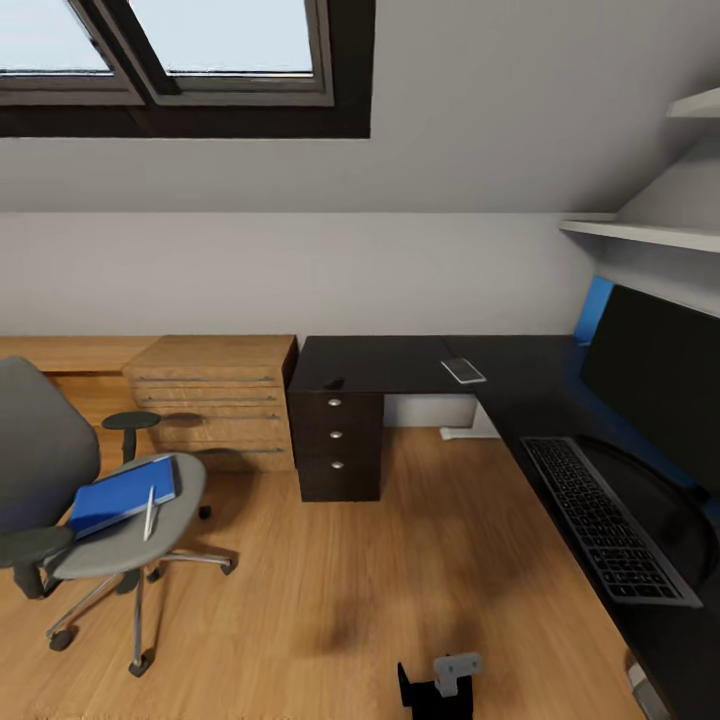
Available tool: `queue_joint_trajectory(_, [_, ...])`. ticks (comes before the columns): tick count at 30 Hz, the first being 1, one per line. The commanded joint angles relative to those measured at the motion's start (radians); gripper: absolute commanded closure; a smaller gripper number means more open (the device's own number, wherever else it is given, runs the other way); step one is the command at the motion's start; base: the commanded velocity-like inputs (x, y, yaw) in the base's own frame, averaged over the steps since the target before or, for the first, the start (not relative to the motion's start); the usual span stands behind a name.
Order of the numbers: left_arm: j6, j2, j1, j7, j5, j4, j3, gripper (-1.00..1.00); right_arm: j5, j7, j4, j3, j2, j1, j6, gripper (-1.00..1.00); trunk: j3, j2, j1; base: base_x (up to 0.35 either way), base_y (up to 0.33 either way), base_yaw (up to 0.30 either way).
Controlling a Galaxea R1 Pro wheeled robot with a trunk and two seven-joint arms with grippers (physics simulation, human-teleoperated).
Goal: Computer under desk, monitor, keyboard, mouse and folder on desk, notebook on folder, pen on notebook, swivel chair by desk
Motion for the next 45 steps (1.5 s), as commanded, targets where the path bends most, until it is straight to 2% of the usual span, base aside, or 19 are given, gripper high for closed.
queue_joint_trajectory(1, [-0.004, 0.000, -0.001, -0.003, 0.011, 0.002, -0.007, -1.00, -0.006, 0.001, 0.001, 0.005, 0.000, -0.001, -0.004, -1.00, -0.001, -0.001, 0.000, 0.002, 0.000, 0.227])
queue_joint_trajectory(15, [-0.004, -0.002, -0.001, -0.001, 0.011, 0.002, -0.007, -1.00, -0.007, 0.000, 0.001, 0.004, -0.001, -0.001, -0.016, -1.00, 0.016, -0.001, 0.000, 0.000, 0.000, 0.107])
queue_joint_trajectory(32, [-0.005, -0.003, -0.001, -0.003, 0.008, 0.002, -0.007, -1.00, -0.007, 0.000, 0.000, 0.002, -0.001, -0.001, -0.016, -1.00, 0.041, -0.001, 0.000, 0.000, 0.000, 0.009])
queue_joint_trajectory(45, [-0.003, -0.004, -0.001, -0.003, 0.008, 0.002, -0.008, -1.00, -0.007, -0.001, -0.001, -0.004, -0.003, -0.001, -0.016, -1.00, 0.091, 0.090, -0.050, 0.000, 0.000, 0.000])
